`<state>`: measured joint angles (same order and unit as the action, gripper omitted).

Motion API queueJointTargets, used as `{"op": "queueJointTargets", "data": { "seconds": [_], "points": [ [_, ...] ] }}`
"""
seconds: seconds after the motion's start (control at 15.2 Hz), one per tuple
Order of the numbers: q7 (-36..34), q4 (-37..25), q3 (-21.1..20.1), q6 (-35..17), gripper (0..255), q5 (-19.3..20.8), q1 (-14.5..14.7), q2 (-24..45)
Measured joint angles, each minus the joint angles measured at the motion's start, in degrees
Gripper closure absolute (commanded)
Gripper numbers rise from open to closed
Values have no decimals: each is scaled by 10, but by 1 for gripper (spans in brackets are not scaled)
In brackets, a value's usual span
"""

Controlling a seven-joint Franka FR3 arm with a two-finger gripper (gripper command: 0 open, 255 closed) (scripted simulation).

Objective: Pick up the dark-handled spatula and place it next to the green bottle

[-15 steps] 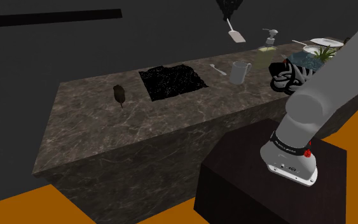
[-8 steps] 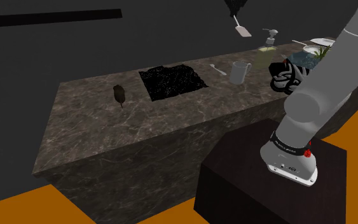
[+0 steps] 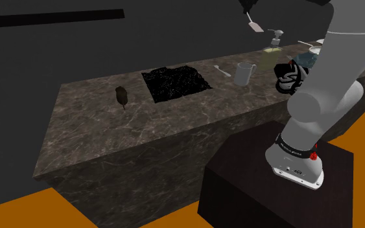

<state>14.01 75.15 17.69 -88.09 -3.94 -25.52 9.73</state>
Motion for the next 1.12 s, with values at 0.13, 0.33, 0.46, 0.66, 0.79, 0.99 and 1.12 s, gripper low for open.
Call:
{"op": "queueJointTargets", "data": {
  "seconds": [0.13, 0.33, 0.46, 0.66, 0.79, 0.99, 1.12],
  "points": [
    [22, -33, 8, 7, 255, -11, -17, 29],
    [27, -19, 9, -12, 255, -13, -19, 34],
    [28, 5, 9, -32, 255, -12, -18, 30],
    [26, 42, 8, -60, 255, -9, -14, 20],
    [26, 58, 8, -75, 255, -8, -14, 20],
    [26, 89, 7, -101, 255, -7, -12, 14],
    [27, 107, 7, -117, 255, -6, -11, 11]
  ]
}}
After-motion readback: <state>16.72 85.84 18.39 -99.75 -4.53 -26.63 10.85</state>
